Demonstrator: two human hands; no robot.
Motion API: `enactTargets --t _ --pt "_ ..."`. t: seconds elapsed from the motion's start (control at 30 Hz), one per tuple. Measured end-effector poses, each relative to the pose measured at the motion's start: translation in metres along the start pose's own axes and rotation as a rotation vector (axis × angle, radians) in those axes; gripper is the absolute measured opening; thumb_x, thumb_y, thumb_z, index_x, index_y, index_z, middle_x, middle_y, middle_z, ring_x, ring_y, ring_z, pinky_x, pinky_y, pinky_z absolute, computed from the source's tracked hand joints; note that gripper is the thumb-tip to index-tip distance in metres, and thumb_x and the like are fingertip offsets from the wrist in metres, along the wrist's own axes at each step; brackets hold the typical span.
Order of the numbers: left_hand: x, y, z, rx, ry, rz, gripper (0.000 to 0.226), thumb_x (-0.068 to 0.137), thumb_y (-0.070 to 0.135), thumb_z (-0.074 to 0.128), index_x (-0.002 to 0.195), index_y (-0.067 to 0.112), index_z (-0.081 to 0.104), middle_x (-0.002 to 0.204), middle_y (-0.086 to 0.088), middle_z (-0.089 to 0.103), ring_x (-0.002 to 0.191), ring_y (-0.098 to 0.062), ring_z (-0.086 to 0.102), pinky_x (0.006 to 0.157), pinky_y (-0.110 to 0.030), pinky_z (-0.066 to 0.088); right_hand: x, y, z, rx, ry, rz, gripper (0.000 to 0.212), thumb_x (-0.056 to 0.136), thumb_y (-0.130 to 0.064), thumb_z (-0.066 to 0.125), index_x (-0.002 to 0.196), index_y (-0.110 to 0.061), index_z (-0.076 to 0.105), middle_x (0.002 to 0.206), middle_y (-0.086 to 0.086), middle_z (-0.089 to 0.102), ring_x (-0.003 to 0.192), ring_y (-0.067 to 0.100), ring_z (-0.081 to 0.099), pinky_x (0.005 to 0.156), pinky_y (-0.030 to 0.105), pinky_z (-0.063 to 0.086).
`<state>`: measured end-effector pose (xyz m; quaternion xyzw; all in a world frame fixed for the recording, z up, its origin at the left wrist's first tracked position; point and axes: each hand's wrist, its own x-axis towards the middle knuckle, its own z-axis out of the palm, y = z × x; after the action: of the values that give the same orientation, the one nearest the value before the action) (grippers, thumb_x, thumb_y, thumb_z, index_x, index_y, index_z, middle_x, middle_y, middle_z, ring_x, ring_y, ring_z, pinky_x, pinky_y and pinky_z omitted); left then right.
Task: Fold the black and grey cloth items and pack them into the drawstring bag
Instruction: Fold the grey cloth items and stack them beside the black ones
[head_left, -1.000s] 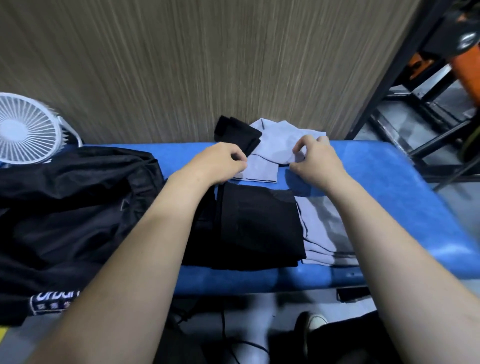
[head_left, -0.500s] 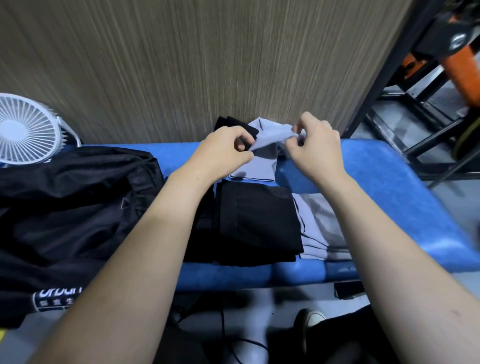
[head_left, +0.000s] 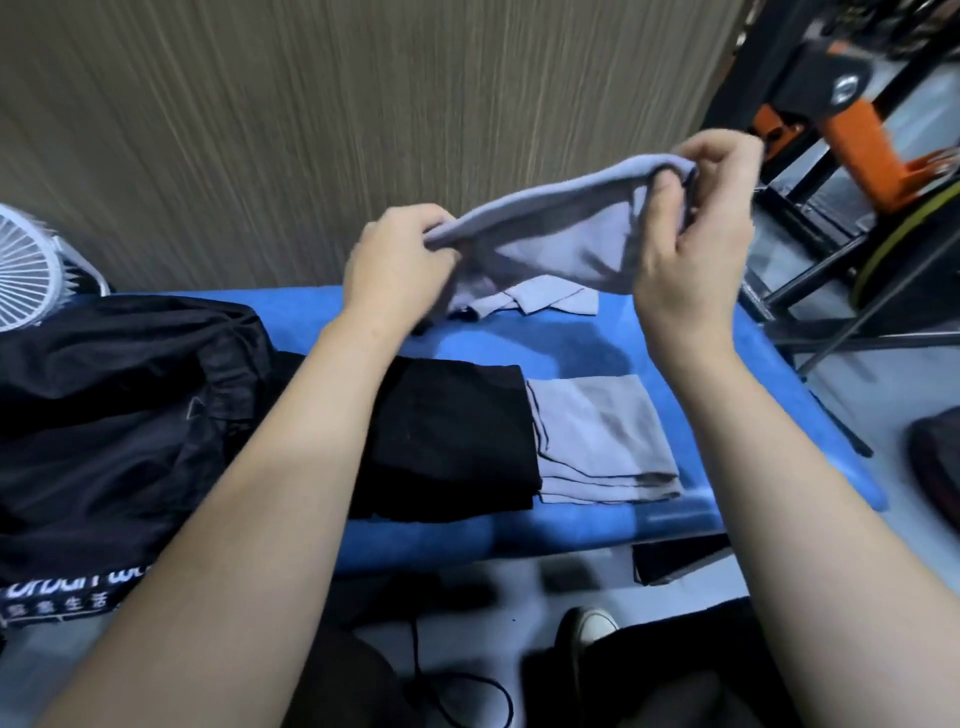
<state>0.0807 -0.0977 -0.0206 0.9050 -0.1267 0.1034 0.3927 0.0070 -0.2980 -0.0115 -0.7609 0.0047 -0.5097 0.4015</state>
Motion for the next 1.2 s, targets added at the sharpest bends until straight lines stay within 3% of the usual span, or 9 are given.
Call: enactTargets --t 0.13,0.33,0.5,0.6,0.67,0.77,0.87,1.03,1.2 --pt "0.003 0.000 -0.015 -0.113 0.073 0.030 0.016 0.077 0.042 0.064 0.084 0.030 0.070 0.075 0.007 0.070 0.083 -0.022 0.069 0.073 -0.041 0.058 0.018 0.020 -0.036 -0.031 0.218 0.056 0.008 0.097 -0.009 0.043 0.104 -0.013 0.041 0.088 -0.017 0.045 0.080 -0.012 0.050 0.079 0.013 0.039" --pt "-0.012 0.044 0.004 -0.486 -0.166 -0.026 0.010 0.090 0.016 0.058 0.082 0.020 0.061 0.084 -0.004 0.068 0.076 -0.016 0.074 0.066 -0.033 0.052 0.020 0.058 -0.090 -0.155 0.233 0.341 0.011 0.094 -0.015 0.046 0.105 -0.017 0.044 0.092 -0.018 0.049 0.079 -0.020 0.048 0.079 0.007 0.037" --pt "-0.039 0.073 0.056 -0.117 -0.483 0.119 0.019 0.087 0.034 0.068 0.103 0.025 0.062 0.090 0.011 0.069 0.080 -0.010 0.065 0.074 -0.028 0.048 -0.002 0.099 -0.131 -0.355 -0.073 0.684 0.020 0.090 -0.024 0.054 0.109 -0.016 0.056 0.096 -0.001 0.058 0.086 0.015 0.054 0.070 0.025 0.039" --pt "-0.053 0.088 0.089 0.002 -0.557 0.215 0.017 0.091 0.028 0.064 0.107 0.024 0.063 0.087 0.014 0.066 0.083 -0.011 0.063 0.076 -0.024 0.046 -0.017 0.122 -0.161 -0.388 -0.244 0.839 0.014 0.074 -0.023 0.056 0.086 -0.018 0.049 0.065 0.003 0.051 0.056 0.019 0.048 0.046 0.021 0.036" --pt "-0.057 0.091 0.109 0.078 -0.586 0.226 0.017 0.092 0.028 0.063 0.108 0.022 0.064 0.093 0.012 0.066 0.090 -0.016 0.064 0.081 -0.027 0.049 -0.023 0.130 -0.181 -0.376 -0.254 0.903 0.020 0.068 -0.021 0.054 0.086 -0.016 0.048 0.059 0.007 0.048 0.043 0.018 0.044 0.039 0.021 0.035" --pt "-0.049 0.089 0.138 0.233 -0.570 0.162 0.024 0.089 0.035 0.063 0.110 0.025 0.062 0.115 0.004 0.064 0.108 -0.021 0.060 0.093 -0.037 0.050 -0.028 0.134 -0.204 -0.382 -0.203 0.943 0.020 0.071 -0.020 0.057 0.088 -0.022 0.047 0.074 0.009 0.051 0.059 0.021 0.047 0.039 0.020 0.034" --pt "-0.036 0.095 0.158 0.389 -0.588 0.087 0.031 0.087 0.047 0.061 0.101 0.019 0.059 0.116 -0.005 0.061 0.105 -0.028 0.058 0.083 -0.036 0.047 -0.033 0.142 -0.219 -0.351 -0.201 0.987 0.025 0.075 -0.015 0.058 0.097 -0.017 0.046 0.079 0.010 0.054 0.059 0.023 0.048 0.037 0.019 0.033" --pt "-0.026 0.122 0.178 0.451 -0.661 0.018 0.050 0.079 0.061 0.067 0.071 0.016 0.049 0.075 -0.002 0.053 0.080 -0.027 0.055 0.068 -0.031 0.039 -0.036 0.153 -0.231 -0.355 -0.235 1.025 0.037 0.078 -0.018 0.063 0.111 -0.017 0.046 0.090 0.004 0.049 0.069 0.021 0.047 0.045 0.027 0.034" --pt "-0.031 0.133 0.196 0.335 -0.612 0.009 0.035 0.080 0.030 0.065 0.062 0.016 0.038 0.069 -0.004 0.042 0.070 -0.026 0.041 0.052 -0.028 0.026 -0.038 0.162 -0.236 -0.360 -0.253 1.034 0.045 0.082 -0.010 0.059 0.123 -0.015 0.043 0.099 0.006 0.050 0.075 0.022 0.048 0.051 0.029 0.034"
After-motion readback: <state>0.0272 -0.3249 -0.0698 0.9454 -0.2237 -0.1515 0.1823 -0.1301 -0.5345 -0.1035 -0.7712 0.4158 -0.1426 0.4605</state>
